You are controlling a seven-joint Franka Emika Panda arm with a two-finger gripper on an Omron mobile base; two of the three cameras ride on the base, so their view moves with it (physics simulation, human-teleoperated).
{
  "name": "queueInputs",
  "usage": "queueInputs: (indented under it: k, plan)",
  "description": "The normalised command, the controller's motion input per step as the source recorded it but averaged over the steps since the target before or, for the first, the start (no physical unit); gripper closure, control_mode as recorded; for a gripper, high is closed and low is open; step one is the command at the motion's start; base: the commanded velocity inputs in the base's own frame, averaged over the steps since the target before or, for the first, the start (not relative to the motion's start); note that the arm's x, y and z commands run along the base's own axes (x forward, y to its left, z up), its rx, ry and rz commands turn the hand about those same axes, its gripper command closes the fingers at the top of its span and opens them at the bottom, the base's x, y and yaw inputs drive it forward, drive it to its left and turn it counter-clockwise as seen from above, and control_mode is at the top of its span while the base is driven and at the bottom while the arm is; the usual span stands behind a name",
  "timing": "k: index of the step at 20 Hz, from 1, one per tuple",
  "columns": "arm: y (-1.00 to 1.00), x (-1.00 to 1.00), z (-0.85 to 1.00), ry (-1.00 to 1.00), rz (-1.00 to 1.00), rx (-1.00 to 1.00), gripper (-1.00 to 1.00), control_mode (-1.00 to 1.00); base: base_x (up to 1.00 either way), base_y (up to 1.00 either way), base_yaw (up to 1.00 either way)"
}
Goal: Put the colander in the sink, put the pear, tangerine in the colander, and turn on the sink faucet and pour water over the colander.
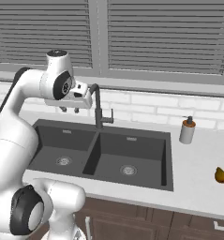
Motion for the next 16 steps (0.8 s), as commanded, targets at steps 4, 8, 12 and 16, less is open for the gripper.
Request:
queueInputs:
  k: [4,8,12,16]
  plan:
    - [0.11,-0.19,-0.01,-0.07,0.0,0.0,-1.0,-1.0,0.0,0.0,0.0]
    - [0.79,-0.53,-0.13,-0.2,-0.03,-0.05,-1.0,-1.0,0.0,0.0,0.0]
    - [0.84,-0.68,-0.27,-0.15,0.0,0.0,-1.0,-1.0,0.0,0.0,0.0]
    - [0.91,-0.56,-0.33,-0.01,0.0,0.01,-1.0,-1.0,0.0,0.0,0.0]
